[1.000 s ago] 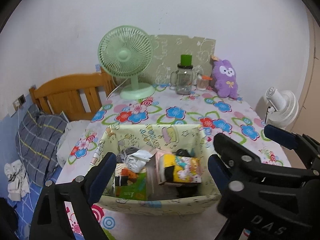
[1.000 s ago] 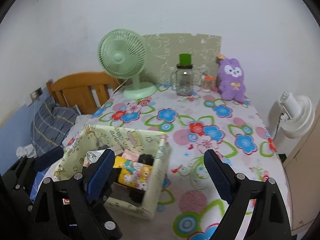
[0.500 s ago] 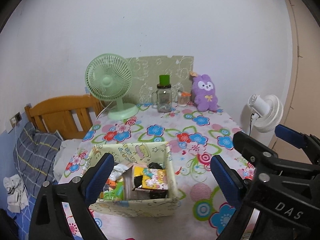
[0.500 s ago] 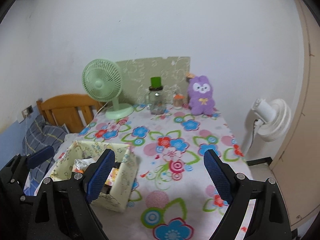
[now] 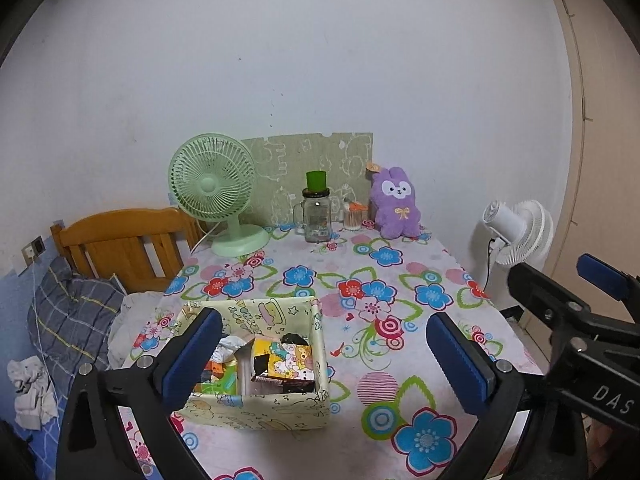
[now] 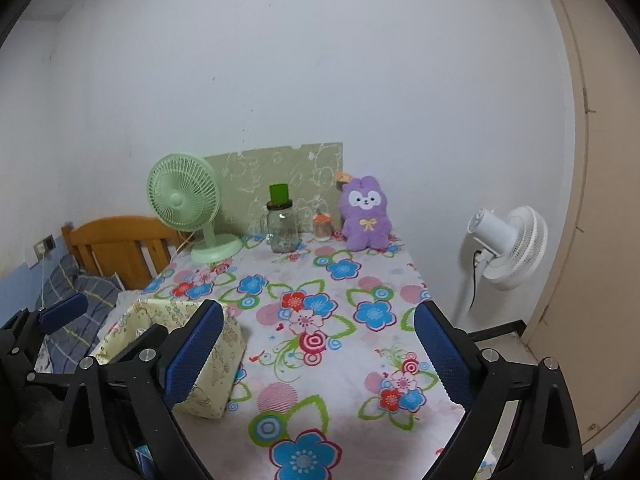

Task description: Organize soft objects

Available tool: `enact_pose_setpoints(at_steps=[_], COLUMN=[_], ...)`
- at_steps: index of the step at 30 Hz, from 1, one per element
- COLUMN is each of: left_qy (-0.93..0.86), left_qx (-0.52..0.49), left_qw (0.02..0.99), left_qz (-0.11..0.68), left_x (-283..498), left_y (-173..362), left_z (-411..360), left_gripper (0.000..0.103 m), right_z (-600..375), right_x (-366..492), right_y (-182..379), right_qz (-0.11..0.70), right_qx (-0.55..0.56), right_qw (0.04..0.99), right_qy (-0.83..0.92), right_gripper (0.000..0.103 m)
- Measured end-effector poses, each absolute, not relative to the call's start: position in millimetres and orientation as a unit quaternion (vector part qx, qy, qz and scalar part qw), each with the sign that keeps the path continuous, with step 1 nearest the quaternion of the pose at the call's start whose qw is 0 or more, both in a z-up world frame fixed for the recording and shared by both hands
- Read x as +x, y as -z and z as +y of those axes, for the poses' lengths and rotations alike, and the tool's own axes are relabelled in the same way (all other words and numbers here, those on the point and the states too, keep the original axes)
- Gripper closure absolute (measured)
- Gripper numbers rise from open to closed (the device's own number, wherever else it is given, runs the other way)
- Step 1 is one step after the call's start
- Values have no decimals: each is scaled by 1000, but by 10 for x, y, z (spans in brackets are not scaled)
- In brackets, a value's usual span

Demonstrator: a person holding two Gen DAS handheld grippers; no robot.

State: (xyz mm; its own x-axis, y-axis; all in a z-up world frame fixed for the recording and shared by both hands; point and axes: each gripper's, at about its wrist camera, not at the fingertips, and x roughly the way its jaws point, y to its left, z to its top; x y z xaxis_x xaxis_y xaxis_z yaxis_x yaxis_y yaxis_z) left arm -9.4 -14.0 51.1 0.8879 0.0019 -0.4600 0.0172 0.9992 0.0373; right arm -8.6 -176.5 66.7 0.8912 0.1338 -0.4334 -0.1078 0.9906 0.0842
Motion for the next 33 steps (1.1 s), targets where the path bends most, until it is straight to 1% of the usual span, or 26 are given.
enact_pose_setpoints(at_steps=[10, 33], left_qy=[0, -33], left_qx=[11, -1], left_qw=[971, 973], left_qz=[237, 228], left_x=[-125, -100], left_y=[-524, -545], left_z=[-106, 22], left_gripper=[0, 0], right_z=[-1858, -1770], right_x=[-148, -68], right_y=[-677, -735], right_qz=[219, 215], right_qx=[39, 17], right_qw=[973, 975], right_qy=[-54, -55], right_gripper=[4, 3])
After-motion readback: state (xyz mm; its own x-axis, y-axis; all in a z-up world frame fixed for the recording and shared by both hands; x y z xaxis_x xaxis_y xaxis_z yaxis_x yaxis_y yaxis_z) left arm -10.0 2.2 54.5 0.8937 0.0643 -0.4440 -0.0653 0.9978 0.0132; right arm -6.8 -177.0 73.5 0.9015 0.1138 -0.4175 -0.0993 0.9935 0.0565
